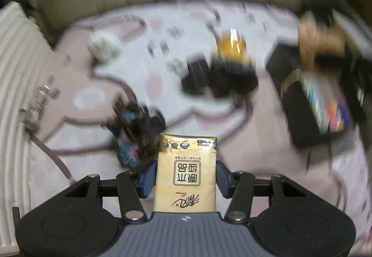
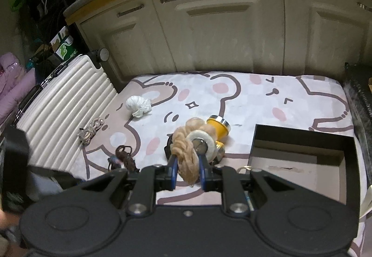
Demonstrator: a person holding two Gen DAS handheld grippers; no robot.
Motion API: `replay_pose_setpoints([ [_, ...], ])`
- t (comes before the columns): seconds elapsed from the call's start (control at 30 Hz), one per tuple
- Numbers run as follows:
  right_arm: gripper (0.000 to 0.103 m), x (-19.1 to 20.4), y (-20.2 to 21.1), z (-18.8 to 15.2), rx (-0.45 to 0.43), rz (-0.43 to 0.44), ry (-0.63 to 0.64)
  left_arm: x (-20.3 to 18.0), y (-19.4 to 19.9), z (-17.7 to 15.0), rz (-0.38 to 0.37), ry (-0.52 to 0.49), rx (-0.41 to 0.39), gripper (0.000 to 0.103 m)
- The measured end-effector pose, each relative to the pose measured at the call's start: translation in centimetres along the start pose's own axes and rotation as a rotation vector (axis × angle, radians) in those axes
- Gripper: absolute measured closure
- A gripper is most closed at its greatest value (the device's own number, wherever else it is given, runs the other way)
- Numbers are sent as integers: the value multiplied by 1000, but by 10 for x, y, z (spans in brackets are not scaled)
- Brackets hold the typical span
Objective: Organize objects
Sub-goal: 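Carry the flower toward the black box with the right tool while the left tool holds the tissue pack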
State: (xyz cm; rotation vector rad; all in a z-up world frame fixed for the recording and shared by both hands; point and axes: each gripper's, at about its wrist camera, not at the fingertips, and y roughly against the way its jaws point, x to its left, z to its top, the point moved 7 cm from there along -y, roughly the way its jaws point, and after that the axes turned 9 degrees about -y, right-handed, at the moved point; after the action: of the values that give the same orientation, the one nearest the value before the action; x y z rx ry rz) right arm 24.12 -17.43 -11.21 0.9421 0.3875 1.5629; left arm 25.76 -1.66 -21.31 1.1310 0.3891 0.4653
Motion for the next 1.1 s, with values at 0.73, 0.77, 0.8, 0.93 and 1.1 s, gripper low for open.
replay_pose_setpoints([
  [0.73, 83, 5, -15, -6, 50, 2, 23, -12, -34, -40, -54, -153, 156, 50],
  [0.77, 83, 4, -14, -5, 49, 1, 21, -13, -31, -36, -46, -159, 139, 50],
  [0.8, 83, 1, -13, -5, 46, -1, 16, -15, -27, -31, -42, -158, 121, 50],
  [0.93, 83, -8, -6, -2, 32, -8, -1, -20, -5, -12, -15, -153, 10, 50],
  [1.1, 83, -21, 6, 4, 1, -20, -19, -27, 17, 20, 23, -122, -116, 50],
])
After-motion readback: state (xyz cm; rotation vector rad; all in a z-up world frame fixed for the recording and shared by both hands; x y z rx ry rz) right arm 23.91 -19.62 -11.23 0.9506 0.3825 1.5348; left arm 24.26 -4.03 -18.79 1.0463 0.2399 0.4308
